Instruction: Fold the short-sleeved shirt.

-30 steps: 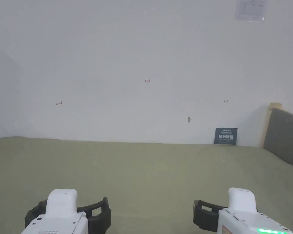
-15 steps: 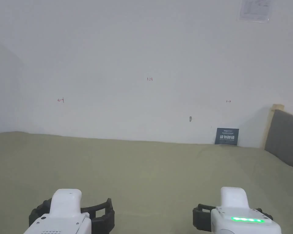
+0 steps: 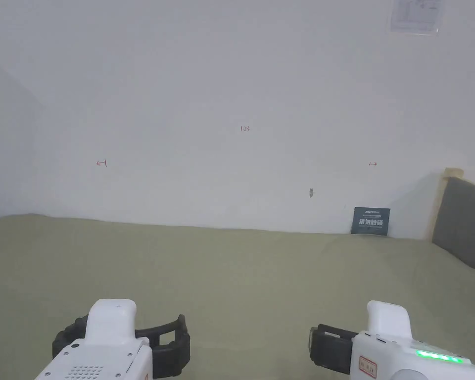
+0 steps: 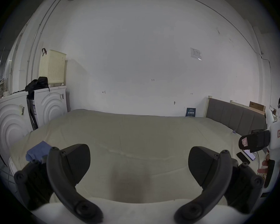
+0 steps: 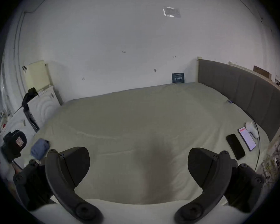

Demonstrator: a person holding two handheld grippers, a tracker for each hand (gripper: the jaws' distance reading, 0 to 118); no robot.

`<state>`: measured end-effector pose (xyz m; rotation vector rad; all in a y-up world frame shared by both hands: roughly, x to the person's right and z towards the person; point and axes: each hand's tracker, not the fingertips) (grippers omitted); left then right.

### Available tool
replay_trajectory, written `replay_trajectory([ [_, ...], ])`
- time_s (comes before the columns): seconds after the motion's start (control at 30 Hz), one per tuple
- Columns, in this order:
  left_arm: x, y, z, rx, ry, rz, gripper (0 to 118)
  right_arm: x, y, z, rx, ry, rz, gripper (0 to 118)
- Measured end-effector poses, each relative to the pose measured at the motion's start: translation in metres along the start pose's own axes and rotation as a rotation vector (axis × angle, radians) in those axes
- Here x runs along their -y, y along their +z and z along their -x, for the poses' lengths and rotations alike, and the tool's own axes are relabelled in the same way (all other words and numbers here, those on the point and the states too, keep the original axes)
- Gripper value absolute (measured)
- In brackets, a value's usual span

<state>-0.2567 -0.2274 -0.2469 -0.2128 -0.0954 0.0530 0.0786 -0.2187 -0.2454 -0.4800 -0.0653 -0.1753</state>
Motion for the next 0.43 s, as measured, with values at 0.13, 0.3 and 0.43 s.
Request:
replay_trajectory([
  [0.13,0.001,0.001,0.003,-0.006,0.004,0.000,118,0.005,-0.002,0.000,0.042,0.040,-0.032,118],
  [0.3,0.001,-0.001,0.006,-0.015,0.009,0.004,118,0.003,-0.002,-0.008,0.008,-0.015,-0.040,118],
  [0.43,0.001,-0.001,0.006,-0.013,0.012,0.006,118,0.002,-0.004,-0.009,0.003,-0.019,-0.035,118],
])
